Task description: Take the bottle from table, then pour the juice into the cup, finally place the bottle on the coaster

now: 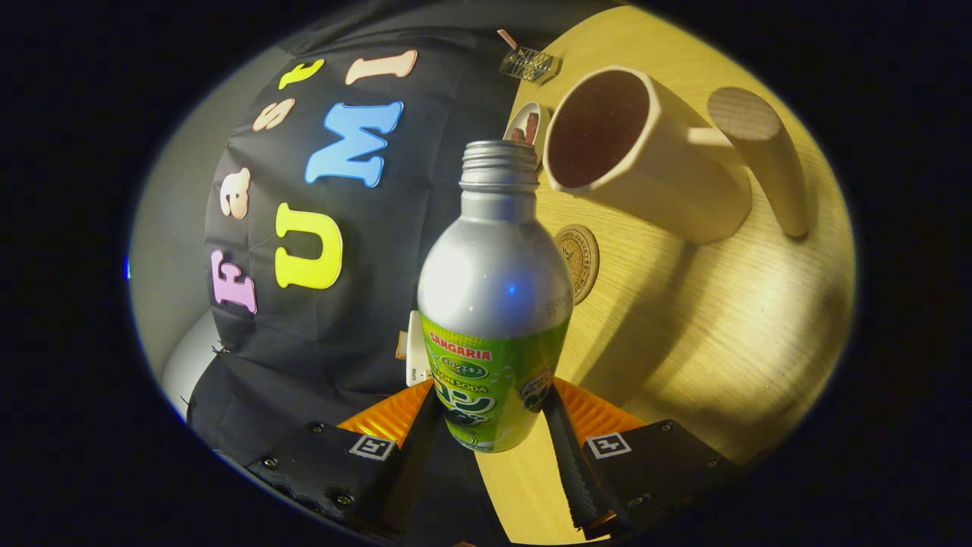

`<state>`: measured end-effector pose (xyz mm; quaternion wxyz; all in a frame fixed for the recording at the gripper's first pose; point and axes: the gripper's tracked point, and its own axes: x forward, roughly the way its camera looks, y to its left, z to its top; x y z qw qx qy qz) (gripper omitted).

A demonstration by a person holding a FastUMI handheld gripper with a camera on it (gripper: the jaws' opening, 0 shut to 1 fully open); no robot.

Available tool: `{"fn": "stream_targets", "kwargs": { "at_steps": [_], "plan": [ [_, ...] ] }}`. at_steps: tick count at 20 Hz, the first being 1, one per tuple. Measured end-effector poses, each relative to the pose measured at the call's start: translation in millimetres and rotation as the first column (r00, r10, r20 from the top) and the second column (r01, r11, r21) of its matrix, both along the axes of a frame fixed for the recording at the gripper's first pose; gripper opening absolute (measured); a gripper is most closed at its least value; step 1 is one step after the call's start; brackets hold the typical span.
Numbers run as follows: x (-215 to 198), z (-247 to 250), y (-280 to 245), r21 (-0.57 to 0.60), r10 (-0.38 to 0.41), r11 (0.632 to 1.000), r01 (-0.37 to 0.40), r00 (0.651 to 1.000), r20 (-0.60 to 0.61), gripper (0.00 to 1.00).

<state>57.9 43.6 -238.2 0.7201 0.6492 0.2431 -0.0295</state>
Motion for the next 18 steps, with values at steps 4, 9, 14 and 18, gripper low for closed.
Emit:
{"fn": "stream_targets", "kwargs": {
  "at_steps": [4,9,14,18],
  "plan": [
    [-0.4,8.8,-0.7,0.073,-0.027,0.997,0.027,1.000,0.002,0.76],
    [1.0,14.1,0.9,0.153,-0.057,0.987,0.057,0.998,-0.003,0.76],
    [6.0,23.0,1.5,0.217,-0.075,0.973,0.075,0.997,-0.007,0.76],
    [8.7,27.5,0.2,0.254,-0.091,0.963,0.092,0.996,-0.017,0.76]
  ]
}}
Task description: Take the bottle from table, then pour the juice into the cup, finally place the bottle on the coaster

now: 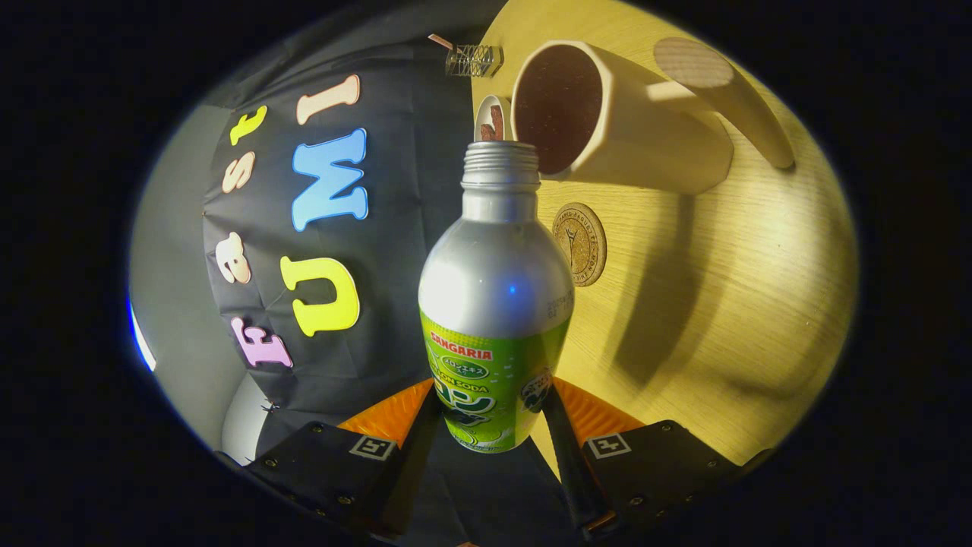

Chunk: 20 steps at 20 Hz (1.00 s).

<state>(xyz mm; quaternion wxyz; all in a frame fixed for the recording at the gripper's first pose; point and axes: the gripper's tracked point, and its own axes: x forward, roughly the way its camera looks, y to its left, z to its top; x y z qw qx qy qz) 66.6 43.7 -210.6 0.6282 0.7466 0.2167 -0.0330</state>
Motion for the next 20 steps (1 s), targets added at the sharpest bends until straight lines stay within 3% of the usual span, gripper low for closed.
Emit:
{"fn": "stream_targets", "kwargs": {
  "at_steps": [4,20],
  "plan": [
    [4.1,9.9,-2.9,0.057,-0.038,0.998,0.038,0.999,-0.002,0.76],
    [14.2,19.9,-3.5,0.183,-0.056,0.981,0.060,0.998,-0.025,0.76]
  ]
}}
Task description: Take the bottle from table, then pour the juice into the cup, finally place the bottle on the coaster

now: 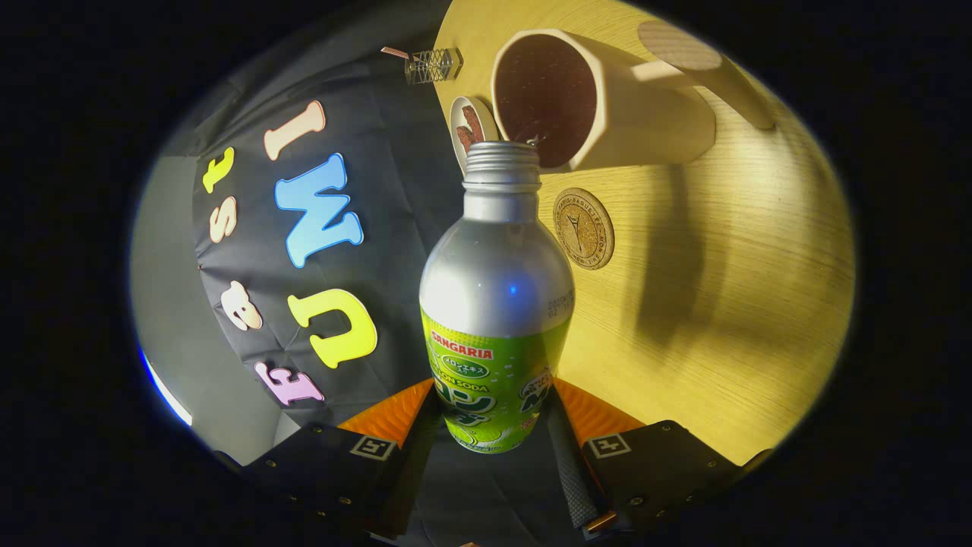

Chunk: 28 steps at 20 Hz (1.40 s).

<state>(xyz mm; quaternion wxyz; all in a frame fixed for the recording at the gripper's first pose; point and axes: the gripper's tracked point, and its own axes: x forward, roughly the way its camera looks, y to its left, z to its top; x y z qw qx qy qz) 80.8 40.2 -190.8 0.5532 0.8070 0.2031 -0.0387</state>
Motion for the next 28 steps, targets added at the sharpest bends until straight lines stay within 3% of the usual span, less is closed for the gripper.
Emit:
{"fn": "stream_targets", "kwargs": {
  "at_steps": [28],
  "plan": [
    [8.5,35.8,-16.5,0.232,-0.070,0.970,0.067,0.998,0.006,0.76]
  ]
}}
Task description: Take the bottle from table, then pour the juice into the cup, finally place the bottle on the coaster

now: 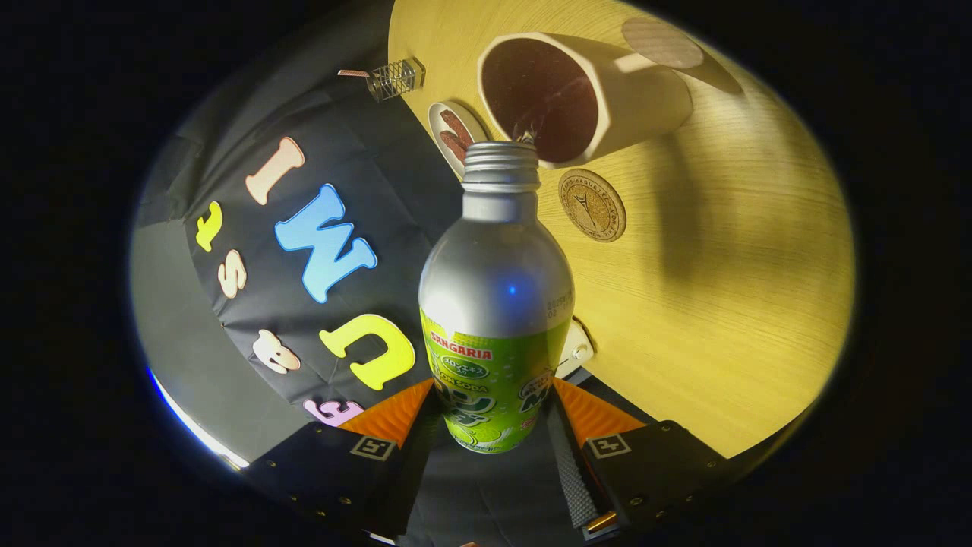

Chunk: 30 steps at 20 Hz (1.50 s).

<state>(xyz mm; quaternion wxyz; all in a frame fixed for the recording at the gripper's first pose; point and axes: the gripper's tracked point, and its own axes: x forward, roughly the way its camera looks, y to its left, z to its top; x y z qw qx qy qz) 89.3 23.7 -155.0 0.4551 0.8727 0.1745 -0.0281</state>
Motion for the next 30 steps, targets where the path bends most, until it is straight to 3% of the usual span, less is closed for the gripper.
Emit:
{"fn": "stream_targets", "kwargs": {
  "at_steps": [10,17,21,26,30],
  "plan": [
    [-1.0,12.4,-4.8,0.053,-0.035,0.998,0.033,0.999,0.018,0.76],
    [-6.1,5.0,4.0,-0.052,0.019,0.999,-0.018,0.999,0.027,0.76],
    [-8.9,-8.7,-4.2,-0.118,0.007,0.993,-0.006,1.000,0.004,0.76],
    [-19.2,-36.7,1.3,-0.285,0.065,0.955,-0.079,0.996,-0.059,0.76],
    [-25.8,-55.5,-1.3,-0.452,0.104,0.881,-0.136,0.990,-0.094,0.76]
  ]
}}
